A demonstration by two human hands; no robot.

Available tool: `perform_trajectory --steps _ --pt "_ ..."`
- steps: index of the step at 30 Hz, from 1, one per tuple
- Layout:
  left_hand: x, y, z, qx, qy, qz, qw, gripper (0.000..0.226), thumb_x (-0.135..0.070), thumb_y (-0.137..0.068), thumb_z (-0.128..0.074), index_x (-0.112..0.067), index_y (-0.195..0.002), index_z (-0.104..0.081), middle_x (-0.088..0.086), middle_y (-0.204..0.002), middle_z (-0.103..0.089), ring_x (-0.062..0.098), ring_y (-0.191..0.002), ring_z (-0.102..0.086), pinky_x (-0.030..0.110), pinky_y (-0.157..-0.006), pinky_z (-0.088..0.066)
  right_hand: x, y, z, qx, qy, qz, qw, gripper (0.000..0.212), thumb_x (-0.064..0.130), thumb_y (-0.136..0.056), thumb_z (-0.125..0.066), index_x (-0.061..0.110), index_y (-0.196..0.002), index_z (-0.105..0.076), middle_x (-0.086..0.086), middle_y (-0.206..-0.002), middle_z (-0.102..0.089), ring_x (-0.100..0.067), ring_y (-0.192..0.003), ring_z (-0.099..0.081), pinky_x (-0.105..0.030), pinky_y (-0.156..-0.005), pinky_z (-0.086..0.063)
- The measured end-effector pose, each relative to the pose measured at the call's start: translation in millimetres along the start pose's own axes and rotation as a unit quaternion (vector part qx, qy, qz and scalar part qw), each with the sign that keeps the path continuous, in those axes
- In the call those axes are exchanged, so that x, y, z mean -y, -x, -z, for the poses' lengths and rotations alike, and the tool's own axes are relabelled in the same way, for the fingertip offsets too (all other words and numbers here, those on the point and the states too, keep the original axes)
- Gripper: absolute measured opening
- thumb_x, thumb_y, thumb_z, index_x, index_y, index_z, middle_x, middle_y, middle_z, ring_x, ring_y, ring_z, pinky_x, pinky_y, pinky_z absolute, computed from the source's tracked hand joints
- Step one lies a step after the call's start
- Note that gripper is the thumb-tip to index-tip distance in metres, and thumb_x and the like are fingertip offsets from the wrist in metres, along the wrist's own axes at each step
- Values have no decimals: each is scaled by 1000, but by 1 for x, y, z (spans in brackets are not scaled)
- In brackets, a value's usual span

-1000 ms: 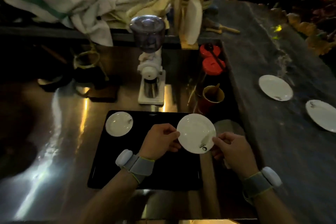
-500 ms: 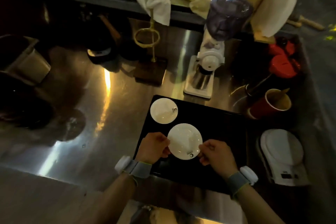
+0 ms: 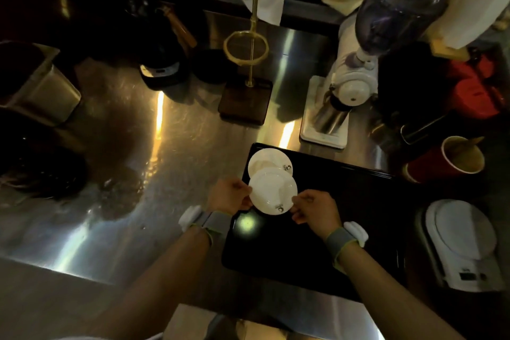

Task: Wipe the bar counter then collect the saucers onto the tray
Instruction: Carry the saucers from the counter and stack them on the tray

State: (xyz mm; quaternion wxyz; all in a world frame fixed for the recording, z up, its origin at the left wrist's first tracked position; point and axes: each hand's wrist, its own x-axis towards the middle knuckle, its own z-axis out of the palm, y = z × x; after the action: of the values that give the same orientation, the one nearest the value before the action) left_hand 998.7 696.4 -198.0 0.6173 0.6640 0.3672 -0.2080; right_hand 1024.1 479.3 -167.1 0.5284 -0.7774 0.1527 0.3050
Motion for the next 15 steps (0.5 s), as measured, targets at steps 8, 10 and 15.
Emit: perform_trajectory --steps 8,10,15 --pt "-13 -38 0 -20 14 13 1000 18 -8 -87 -66 -10 -70 -59 -1 -38 -61 10 -34 -60 22 -36 -50 14 -30 -7 -11 -2 -5 1000 22 7 -92 -60 8 -70 -63 -9 -56 -64 -13 -37 -58 -23 -39 -48" --pt "-15 -42 -1 -27 19 13 999 21 -8 -86 -67 -13 -68 -57 -1 -37 -60 11 -33 -59 22 -36 -50 17 -35 -6 -14 1 -10 1000 21 8 -92 -61 8 -71 -63 -9 -58 -65 -17 -41 -59 -24 -40 -49" --pt "-18 -46 -5 -32 21 19 999 25 -8 -87 -66 -11 -65 -55 -1 -35 -59 11 -31 -58 21 -34 -49 20 -41 -6 -19 5 -15 1000 20 9 -91 -62 8 -71 -62 -12 -62 -66 -23 -47 -59 -27 -45 -51"
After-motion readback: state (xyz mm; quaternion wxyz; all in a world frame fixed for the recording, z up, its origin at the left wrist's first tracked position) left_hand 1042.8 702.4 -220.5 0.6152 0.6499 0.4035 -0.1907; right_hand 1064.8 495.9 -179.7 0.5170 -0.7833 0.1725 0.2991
